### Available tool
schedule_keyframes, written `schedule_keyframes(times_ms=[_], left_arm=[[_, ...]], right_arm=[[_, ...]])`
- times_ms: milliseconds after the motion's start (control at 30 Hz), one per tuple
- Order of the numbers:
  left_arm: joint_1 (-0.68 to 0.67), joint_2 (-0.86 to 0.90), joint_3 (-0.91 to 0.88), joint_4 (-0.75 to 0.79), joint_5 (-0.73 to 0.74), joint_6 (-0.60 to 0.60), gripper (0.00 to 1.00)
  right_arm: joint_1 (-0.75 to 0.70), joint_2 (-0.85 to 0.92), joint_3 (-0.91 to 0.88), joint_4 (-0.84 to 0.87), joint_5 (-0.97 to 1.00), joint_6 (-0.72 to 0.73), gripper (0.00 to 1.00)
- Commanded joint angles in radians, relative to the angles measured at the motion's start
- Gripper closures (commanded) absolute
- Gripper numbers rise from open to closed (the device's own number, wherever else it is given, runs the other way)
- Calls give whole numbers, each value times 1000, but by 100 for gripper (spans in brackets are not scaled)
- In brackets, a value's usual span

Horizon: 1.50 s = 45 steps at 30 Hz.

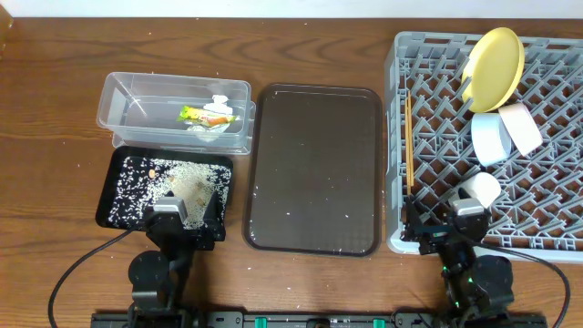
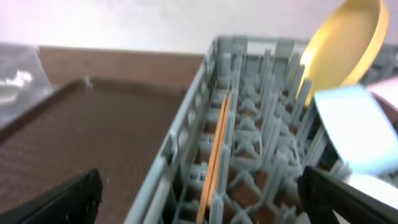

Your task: Sort waste into correct bins and load items into the dishwasher rack

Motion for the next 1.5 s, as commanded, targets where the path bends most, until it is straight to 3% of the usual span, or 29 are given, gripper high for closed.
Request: schedule_keyframes(times_ms=[0, 200, 1467], left_arm=[[3, -7, -24, -6, 6, 16, 8], [3, -7, -24, -6, 6, 16, 8], [3, -7, -24, -6, 6, 16, 9]], right_arm=[[-8, -10, -25, 45, -7, 13, 1], [-8, -10, -82, 173, -7, 13, 1], [-8, -10, -79, 169, -7, 13, 1]])
